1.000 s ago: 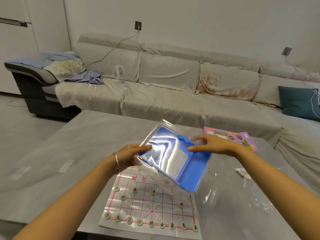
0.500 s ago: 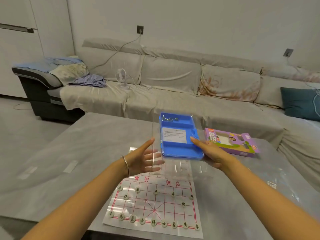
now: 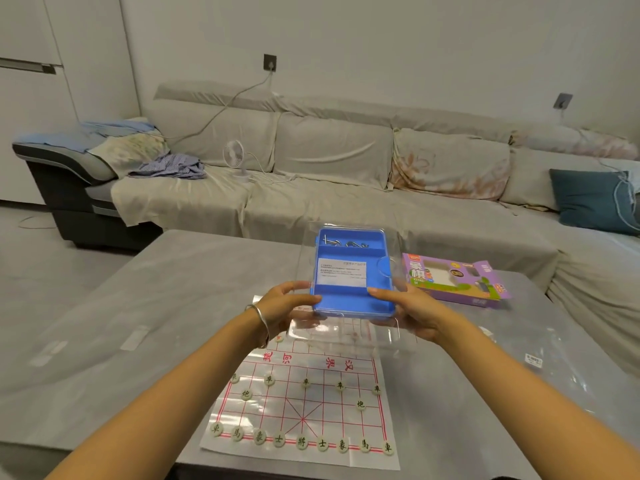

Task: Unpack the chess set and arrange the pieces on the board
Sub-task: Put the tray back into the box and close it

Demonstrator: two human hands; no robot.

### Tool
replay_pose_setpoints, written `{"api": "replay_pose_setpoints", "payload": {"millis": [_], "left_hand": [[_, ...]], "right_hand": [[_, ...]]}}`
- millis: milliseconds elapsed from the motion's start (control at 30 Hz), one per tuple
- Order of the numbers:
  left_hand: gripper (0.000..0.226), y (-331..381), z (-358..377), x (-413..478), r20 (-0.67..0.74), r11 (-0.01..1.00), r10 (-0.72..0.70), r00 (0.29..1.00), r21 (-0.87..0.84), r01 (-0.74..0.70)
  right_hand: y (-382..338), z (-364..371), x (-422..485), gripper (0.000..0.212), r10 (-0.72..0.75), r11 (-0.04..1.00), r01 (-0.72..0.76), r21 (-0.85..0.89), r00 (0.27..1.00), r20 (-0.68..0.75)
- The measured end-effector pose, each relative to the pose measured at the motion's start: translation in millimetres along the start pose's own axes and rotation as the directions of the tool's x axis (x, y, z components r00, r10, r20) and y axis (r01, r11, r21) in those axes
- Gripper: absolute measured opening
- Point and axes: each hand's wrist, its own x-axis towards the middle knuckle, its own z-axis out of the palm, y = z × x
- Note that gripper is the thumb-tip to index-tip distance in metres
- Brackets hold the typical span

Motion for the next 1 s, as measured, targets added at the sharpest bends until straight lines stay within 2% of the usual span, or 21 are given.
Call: {"api": "replay_pose_setpoints", "payload": {"millis": [133,267,333,367,433,500,567,633,767,867,1000], "left_hand": [[0.049,5.2,8.0,9.2,0.092,0.998,-0.059,0.994,-0.011,0.06],[0.029,8.4,28.2,31.1,-0.032,0.998,-0.021,0.999,-0.061,0.019],[0.024,10.5,42.5,43.1,-0.075,0.99,-0.016,0.997,-0.14,0.005],[0.022,12.1,50.9,49.7,-0.094,0.983,-0.011,0.996,-0.182,-0.006],[0.017,14.8,69.3,63.0,-0.125,0.968,-0.003,0.992,-0.251,-0.029],[0.015,16.5,87.4,76.8,-0.128,0.964,-0.015,0.992,-0.264,-0.019],[0.015,15.4,103.2,91.2,-0.096,0.973,-0.041,0.995,-0.23,0.018],[0.016,11.7,118.8,108.3,-0.041,0.982,-0.065,0.997,-0.18,0.057],[0.021,-0.3,166.2,144.0,0.069,0.993,-0.098,0.993,-0.063,0.103],[0.028,-11.2,209.9,175.7,0.13,0.994,-0.11,0.985,-0.004,0.111],[0.04,-22.3,258.8,225.3,0.126,0.986,-0.068,0.99,0.159,0.047]], "right_hand": [[-0.6,-9.3,-3.1,0.054,0.002,1.0,-0.002,0.002,1.0,0.002],[-1.8,-22.3,-9.3,0.044,0.001,1.0,-0.001,0.021,1.0,-0.014],[-0.6,-37.7,-12.4,0.038,-0.039,0.98,0.034,0.197,0.999,0.022],[0.3,-48.2,-13.1,0.043,-0.068,0.948,0.047,0.315,0.996,0.054],[0.7,-70.6,-12.9,0.067,-0.111,0.874,0.049,0.484,0.989,0.1],[1.1,-94.1,-11.0,0.088,-0.105,0.881,0.05,0.47,0.99,0.091],[-1.0,-119.2,-9.3,0.093,-0.072,0.92,0.043,0.39,0.996,0.06],[-3.4,-145.1,-7.9,0.086,-0.034,0.931,0.024,0.365,0.999,0.021],[-5.8,-190.3,1.0,0.044,0.017,0.956,0.007,0.292,0.996,-0.082],[-5.5,-229.5,11.4,0.04,0.069,0.969,-0.021,0.246,0.98,-0.189],[2.9,-297.6,18.8,0.036,0.118,0.968,-0.031,0.249,0.931,-0.345]]}}
